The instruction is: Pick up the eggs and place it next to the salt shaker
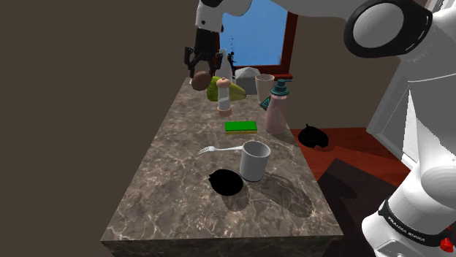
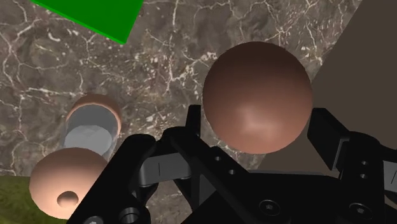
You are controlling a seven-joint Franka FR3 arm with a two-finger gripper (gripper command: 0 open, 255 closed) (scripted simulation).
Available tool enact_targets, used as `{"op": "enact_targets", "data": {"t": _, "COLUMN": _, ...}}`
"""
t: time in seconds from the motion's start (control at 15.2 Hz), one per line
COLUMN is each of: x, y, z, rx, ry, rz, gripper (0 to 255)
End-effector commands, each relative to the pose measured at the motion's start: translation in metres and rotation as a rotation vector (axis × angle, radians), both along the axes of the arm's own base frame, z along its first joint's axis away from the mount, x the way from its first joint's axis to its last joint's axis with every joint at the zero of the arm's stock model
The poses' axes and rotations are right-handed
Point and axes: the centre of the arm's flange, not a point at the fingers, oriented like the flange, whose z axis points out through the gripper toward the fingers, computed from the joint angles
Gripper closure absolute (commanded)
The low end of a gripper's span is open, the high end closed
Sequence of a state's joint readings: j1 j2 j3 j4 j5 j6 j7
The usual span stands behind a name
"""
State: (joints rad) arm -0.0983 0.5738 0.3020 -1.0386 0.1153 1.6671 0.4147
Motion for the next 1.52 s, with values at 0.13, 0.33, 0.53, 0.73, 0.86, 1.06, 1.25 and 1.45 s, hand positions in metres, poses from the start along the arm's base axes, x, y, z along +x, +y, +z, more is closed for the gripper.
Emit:
{"op": "enact_targets", "data": {"t": 0.13, "x": 0.000, "y": -0.001, "z": -0.021, "rx": 0.000, "ry": -0.001, "rz": 0.000, "gripper": 255}}
{"op": "enact_targets", "data": {"t": 0.33, "x": 0.000, "y": -0.001, "z": -0.037, "rx": 0.000, "ry": -0.001, "rz": 0.000, "gripper": 255}}
{"op": "enact_targets", "data": {"t": 0.53, "x": 0.000, "y": -0.001, "z": -0.053, "rx": 0.000, "ry": -0.001, "rz": 0.000, "gripper": 255}}
{"op": "enact_targets", "data": {"t": 0.73, "x": 0.000, "y": -0.001, "z": -0.069, "rx": 0.000, "ry": -0.001, "rz": 0.000, "gripper": 255}}
{"op": "enact_targets", "data": {"t": 0.86, "x": 0.000, "y": -0.001, "z": -0.079, "rx": 0.000, "ry": -0.001, "rz": 0.000, "gripper": 255}}
{"op": "enact_targets", "data": {"t": 1.06, "x": 0.000, "y": -0.001, "z": -0.095, "rx": 0.000, "ry": -0.001, "rz": 0.000, "gripper": 255}}
{"op": "enact_targets", "data": {"t": 1.25, "x": 0.000, "y": -0.001, "z": -0.111, "rx": 0.000, "ry": -0.001, "rz": 0.000, "gripper": 255}}
{"op": "enact_targets", "data": {"t": 1.45, "x": 0.000, "y": -0.001, "z": -0.127, "rx": 0.000, "ry": -0.001, "rz": 0.000, "gripper": 255}}
